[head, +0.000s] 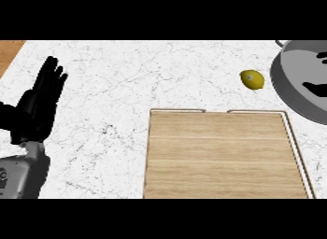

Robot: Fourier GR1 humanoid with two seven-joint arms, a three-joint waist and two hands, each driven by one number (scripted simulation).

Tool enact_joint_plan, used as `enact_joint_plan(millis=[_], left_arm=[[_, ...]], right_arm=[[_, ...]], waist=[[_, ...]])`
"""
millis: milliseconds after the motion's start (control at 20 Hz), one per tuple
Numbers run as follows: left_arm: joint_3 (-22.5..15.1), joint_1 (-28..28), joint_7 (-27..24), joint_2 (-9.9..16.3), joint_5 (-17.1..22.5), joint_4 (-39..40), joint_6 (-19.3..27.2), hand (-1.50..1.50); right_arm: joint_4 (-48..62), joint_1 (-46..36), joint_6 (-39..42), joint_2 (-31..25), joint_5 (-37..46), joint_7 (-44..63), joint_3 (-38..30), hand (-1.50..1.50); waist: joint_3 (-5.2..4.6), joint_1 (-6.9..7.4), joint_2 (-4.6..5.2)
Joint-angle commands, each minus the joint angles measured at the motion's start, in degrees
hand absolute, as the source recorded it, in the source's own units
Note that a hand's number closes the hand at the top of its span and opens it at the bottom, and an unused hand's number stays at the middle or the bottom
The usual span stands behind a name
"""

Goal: Pick the lemon from the tray and place it in the pot

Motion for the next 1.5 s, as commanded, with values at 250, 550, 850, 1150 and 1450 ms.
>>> enact_joint_plan(millis=[250,550,850,1150,1450], left_arm=[[0.19,-0.71,1.07,-0.48,-0.46,-0.09,1.04,0.0],[0.62,-1.45,0.39,-0.12,-0.1,-0.24,0.33,0.0],[2.08,-2.23,1.18,1.26,0.61,1.19,-0.6,0.0],[1.51,-0.69,1.93,1.69,1.2,-3.29,-1.62,0.0],[1.21,0.94,-1.1,0.01,-0.12,0.5,-0.75,0.0]], right_arm=[[4.29,-3.28,13.75,-2.05,-13.23,-10.22,-11.61,-1.5],[7.33,-3.36,22.6,-9.34,-18.0,-8.8,-16.52,-1.5],[8.45,1.84,28.15,-13.31,-19.94,-12.35,-18.47,-1.5],[9.09,4.95,33.02,-17.98,-20.52,-12.45,-19.17,-1.5],[8.56,7.17,35.17,-18.94,-20.2,-14.42,-18.73,-1.5]], waist=[[0.07,-1.16,-0.25],[0.07,-0.97,0.06],[0.14,-1.34,0.11],[0.3,-0.3,-0.03],[0.23,-0.66,0.17]])
